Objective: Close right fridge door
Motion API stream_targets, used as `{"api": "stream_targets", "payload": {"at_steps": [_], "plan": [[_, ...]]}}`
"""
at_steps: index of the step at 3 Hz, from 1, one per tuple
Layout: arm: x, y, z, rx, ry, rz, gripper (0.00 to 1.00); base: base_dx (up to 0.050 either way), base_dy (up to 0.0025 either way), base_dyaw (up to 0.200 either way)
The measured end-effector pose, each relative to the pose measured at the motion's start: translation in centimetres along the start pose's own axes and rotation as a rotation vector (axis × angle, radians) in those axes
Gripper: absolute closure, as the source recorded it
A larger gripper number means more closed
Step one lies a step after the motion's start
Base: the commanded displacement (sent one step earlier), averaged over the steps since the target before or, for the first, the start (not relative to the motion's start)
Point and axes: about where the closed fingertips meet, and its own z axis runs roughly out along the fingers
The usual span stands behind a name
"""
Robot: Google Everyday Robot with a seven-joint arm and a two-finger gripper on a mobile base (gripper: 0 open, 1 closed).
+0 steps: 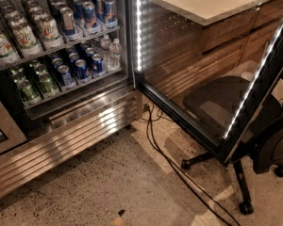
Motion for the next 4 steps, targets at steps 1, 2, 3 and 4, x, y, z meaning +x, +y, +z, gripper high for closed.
{"api": "stream_targets", "payload": {"at_steps": [1,2,3,4], "plan": [[0.0,-0.5,3.2,0.014,-0.006,0.024,0.05,0.000,0.00000,0.000],[-0.2,-0.4,5.6,0.019,-0.014,0.040,0.08,0.000,0.00000,0.000],[-0.8,0.5,8.5,0.026,-0.029,0.065,0.39,0.000,0.00000,0.000],[-1.4,2.3,10.2,-0.001,-0.038,0.072,0.62,0.000,0.00000,0.000]]}}
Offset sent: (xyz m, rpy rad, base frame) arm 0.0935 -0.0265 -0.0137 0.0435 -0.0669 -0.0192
